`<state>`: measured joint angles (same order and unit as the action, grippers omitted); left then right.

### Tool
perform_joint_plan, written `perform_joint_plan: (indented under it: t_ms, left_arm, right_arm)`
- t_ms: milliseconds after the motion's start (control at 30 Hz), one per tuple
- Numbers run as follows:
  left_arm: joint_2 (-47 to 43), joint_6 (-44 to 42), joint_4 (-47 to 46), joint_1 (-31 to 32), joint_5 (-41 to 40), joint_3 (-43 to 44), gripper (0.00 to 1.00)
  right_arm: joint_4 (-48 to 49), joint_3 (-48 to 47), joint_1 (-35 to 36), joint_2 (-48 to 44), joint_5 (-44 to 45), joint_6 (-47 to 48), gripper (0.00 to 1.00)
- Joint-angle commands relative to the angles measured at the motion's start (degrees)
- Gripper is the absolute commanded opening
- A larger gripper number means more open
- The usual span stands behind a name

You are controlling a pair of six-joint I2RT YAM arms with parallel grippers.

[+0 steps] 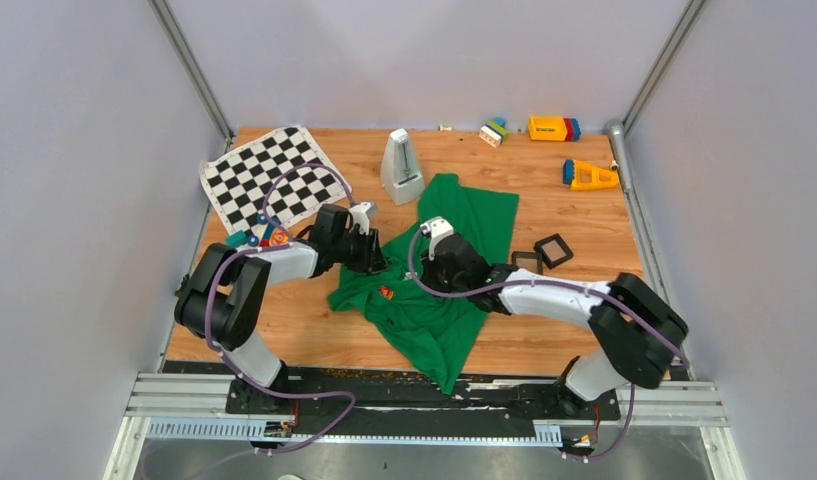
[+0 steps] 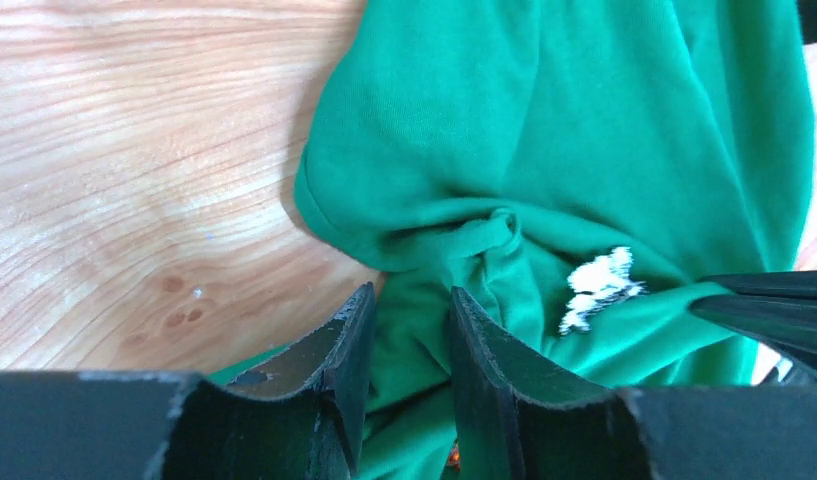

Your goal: Remove the brooch from the garment

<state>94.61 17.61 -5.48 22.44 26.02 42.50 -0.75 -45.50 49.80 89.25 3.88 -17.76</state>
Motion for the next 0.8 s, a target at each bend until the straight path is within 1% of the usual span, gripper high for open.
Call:
perform_joint_plan:
  t_ms: [0, 100, 133, 200, 267, 333, 400, 533, 633, 767]
  left_arm:
    - [-5.7, -0.4, -1.8, 0.2, 1.5, -1.0, 0.41]
    - [-12.2, -0.3, -4.5, 0.2, 1.6, -4.5, 0.41]
    - [-15.5, -0.2, -5.1, 0.2, 1.7, -5.3, 0.42]
    - [-19.5, 0.1, -7.2, 0.2, 2.5, -7.5, 0.43]
    - [-22.6, 0.6, -9.1, 0.2, 4.3, -8.9, 0.43]
    - [-24.6, 1.0, -11.0, 0.3, 6.3, -10.3, 0.45]
    - [-25.6, 1.5, -12.7, 0.3, 8.6, -11.0, 0.46]
    - [-23.8, 3.8, -16.4, 0.3, 12.8, -11.1, 0.48]
    - [-19.7, 5.5, -18.1, 0.3, 15.9, -10.1, 0.47]
    - [-14.8, 9.0, -24.3, 0.3, 22.6, -9.7, 0.45]
  right_arm:
    - [9.3, 4.4, 0.1, -10.5, 1.0, 1.4, 0.0]
    - [13.8, 7.7, 0.1, -15.3, -2.7, 2.9, 0.0]
    - [15.2, 8.8, 0.1, -16.5, -5.8, 3.5, 0.0]
    - [17.9, 10.5, 0.1, -18.2, -8.4, 4.7, 0.0]
    - [19.5, 11.7, 0.2, -19.4, -11.2, 5.9, 0.0]
    - [21.2, 12.9, 0.2, -20.1, -15.6, 8.0, 0.0]
    - [22.6, 13.6, 0.3, -19.9, -18.0, 8.9, 0.0]
    - [23.3, 13.6, 0.3, -19.3, -17.4, 10.0, 0.0]
    - [24.9, 14.7, 0.5, -20.0, -17.9, 11.1, 0.0]
    - [24.0, 14.8, 0.4, -20.5, -18.5, 11.9, 0.0]
